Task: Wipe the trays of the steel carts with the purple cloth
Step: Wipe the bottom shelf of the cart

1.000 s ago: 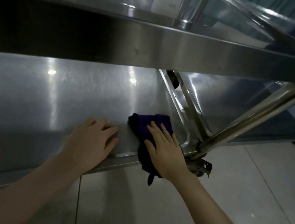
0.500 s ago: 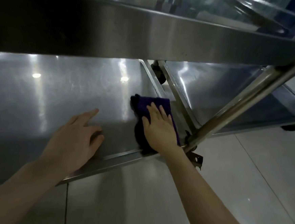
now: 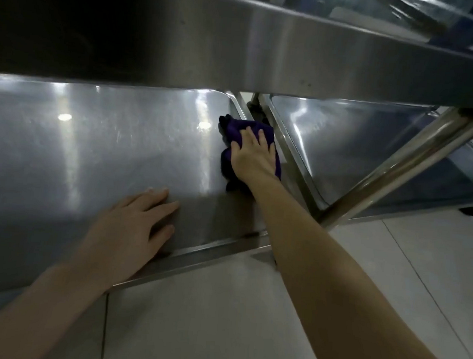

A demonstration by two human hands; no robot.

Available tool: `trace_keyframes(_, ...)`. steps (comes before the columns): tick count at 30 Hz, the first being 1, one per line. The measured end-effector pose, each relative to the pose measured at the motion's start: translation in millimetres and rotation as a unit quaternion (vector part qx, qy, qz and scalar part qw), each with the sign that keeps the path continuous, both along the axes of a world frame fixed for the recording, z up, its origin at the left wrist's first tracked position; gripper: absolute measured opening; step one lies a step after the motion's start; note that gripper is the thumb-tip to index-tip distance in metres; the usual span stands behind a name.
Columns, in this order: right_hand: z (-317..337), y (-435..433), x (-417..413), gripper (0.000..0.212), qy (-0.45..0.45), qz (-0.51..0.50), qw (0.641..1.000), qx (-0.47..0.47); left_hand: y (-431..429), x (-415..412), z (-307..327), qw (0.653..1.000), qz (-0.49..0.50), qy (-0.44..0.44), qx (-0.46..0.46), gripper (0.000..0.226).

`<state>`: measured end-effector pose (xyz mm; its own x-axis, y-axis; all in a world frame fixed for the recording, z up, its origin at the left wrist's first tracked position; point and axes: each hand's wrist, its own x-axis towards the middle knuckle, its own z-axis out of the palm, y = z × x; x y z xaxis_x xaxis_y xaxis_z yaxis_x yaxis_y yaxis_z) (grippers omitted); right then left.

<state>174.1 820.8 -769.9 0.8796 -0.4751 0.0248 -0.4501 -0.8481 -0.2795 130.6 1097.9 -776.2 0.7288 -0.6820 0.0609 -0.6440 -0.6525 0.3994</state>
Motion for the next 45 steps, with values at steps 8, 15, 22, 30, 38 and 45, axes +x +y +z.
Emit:
trace_keyframes(8,-16.1,36.8,-123.4,0.054,-0.028,-0.077,0.997,0.007,1.4,2.8,7.7,1.000,-0.011,0.008,-0.006,0.041)
trace_keyframes(15,-11.0,121.9,-3.8,0.052,-0.011,0.082,0.996,0.021,56.3,16.5,8.8,0.991,0.123,-0.047,-0.040,0.039)
trace_keyframes(22,-12.9,160.4,14.8,0.049,-0.012,0.263,0.964,0.029,68.2,52.8,17.2,0.967,0.256,0.000,-0.016,0.033)
trace_keyframes(30,-5.0,36.5,-6.2,0.055,0.026,-0.090,0.996,0.003,60.9,10.8,10.8,0.992,0.125,-0.008,0.031,0.038)
trace_keyframes(38,-11.4,164.0,30.9,0.047,0.000,0.300,0.953,0.030,89.9,47.6,18.9,0.975,0.206,-0.054,0.067,0.038)
trace_keyframes(45,-7.6,17.5,-18.4,0.053,0.008,-0.041,0.999,-0.010,85.7,22.7,28.8,0.994,0.100,-0.018,0.034,0.035)
